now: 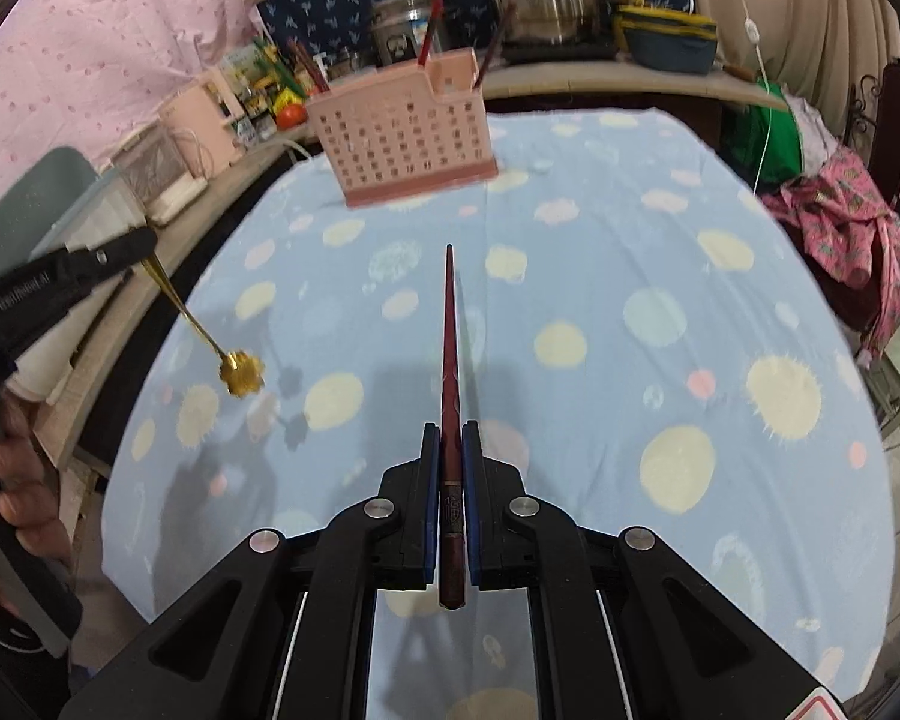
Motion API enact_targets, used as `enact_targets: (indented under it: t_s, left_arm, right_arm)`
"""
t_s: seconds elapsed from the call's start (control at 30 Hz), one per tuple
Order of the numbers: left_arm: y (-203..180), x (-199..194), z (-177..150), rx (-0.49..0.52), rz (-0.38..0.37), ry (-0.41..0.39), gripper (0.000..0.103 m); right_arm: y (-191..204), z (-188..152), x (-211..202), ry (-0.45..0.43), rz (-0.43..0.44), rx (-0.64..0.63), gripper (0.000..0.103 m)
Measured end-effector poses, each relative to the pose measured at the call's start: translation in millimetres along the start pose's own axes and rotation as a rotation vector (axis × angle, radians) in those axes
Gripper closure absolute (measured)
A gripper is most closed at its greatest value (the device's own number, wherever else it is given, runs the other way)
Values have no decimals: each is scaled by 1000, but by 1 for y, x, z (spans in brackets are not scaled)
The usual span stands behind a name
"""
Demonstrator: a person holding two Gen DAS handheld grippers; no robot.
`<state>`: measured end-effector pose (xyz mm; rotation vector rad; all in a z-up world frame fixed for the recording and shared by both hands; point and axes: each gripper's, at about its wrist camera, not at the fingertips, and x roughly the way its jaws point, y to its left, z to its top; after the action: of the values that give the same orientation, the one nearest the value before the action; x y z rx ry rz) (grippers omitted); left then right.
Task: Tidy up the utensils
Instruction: 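Lift the spoon and chopstick and carry them toward the pink basket with both grippers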
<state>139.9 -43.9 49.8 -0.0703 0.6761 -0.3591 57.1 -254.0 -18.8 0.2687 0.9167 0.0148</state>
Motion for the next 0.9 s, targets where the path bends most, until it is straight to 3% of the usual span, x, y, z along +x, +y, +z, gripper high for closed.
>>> enact_targets:
  t_s: [0.23, 0.4, 0.7, 0.9]
  left_arm:
    - [2, 1, -14, 1, -12, 30, 102]
    - [0, -2, -18, 3, -18, 35, 102]
    - [-6, -7, -22, 12, -19, 40, 102]
    - [-7, -14, -10, 21, -15, 13, 102]
  right_arm:
    - [-4, -43, 29, 77, -28, 12, 96]
    - [-3, -59, 22, 54, -36, -1, 95]
    - [-4, -63, 15, 50, -32, 3, 96]
    - [-1, -48, -9, -6, -18, 6, 96]
